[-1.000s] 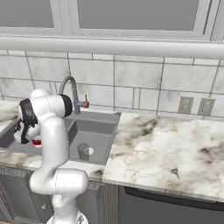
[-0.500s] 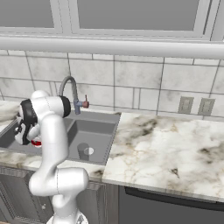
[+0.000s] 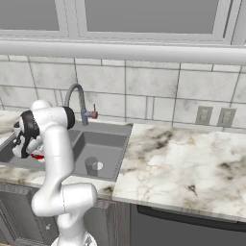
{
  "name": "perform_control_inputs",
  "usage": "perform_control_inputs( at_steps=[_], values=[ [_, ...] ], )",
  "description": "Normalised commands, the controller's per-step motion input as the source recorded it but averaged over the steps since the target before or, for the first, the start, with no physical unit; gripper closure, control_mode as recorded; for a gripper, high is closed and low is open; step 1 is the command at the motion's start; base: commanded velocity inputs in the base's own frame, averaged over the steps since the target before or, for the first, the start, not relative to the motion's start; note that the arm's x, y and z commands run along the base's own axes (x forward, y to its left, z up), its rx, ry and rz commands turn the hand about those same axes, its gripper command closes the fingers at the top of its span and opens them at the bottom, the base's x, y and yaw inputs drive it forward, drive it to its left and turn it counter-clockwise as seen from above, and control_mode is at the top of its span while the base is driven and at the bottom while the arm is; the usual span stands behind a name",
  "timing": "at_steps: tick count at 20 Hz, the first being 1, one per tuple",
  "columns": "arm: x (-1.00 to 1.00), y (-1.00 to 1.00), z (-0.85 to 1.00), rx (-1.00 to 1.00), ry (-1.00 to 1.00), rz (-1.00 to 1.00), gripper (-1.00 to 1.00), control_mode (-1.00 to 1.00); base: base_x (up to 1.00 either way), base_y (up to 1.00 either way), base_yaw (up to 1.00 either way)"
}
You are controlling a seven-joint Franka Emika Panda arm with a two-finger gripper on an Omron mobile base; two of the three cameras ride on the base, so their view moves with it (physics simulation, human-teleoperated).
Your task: Move any existing items from the left basin to the right basin for drying. Then move the mug from the counter to the left basin of the sink for washing.
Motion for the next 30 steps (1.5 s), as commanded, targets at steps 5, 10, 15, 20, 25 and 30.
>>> perform_control_inputs(
  at_steps=[5, 10, 15, 20, 25, 30],
  values=[
    [0.02, 0.03, -0.07, 0.00, 0.03, 0.00, -1.00, -1.00, 0.00, 0.00, 0.00],
    [-0.06, 0.00, 0.10, 0.00, 0.00, 0.00, -1.00, -1.00, 0.00, 0.00, 0.00],
    [-0.14, 0.00, 0.32, 0.00, 0.00, -0.03, -1.00, -1.00, 0.00, 0.00, 0.00],
    [-0.22, 0.00, 0.40, 0.00, 0.00, -0.07, -1.00, -1.00, 0.00, 0.00, 0.00],
    [-0.24, 0.00, 0.43, 0.00, 0.03, -0.10, -1.00, -1.00, 0.00, 0.00, 0.00],
    [-0.19, -0.01, 0.50, 0.00, 0.04, -0.11, -1.00, -1.00, 0.00, 0.00, 0.00]
  ],
)
